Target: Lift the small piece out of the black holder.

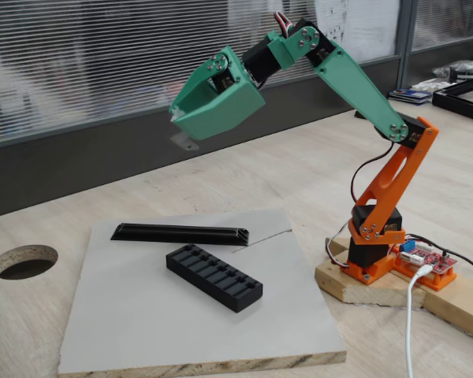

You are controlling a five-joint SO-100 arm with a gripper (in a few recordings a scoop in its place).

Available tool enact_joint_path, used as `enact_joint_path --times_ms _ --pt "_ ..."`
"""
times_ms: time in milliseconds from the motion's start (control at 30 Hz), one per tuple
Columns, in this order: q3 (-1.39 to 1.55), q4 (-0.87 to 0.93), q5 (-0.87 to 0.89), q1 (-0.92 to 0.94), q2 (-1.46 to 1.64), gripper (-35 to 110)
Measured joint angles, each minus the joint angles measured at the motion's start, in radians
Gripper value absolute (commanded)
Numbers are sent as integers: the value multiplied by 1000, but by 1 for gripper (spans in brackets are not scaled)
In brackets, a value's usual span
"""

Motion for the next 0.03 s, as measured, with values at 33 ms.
enact_joint_path --times_ms 33 --pt "0 0 0 0 0 4"
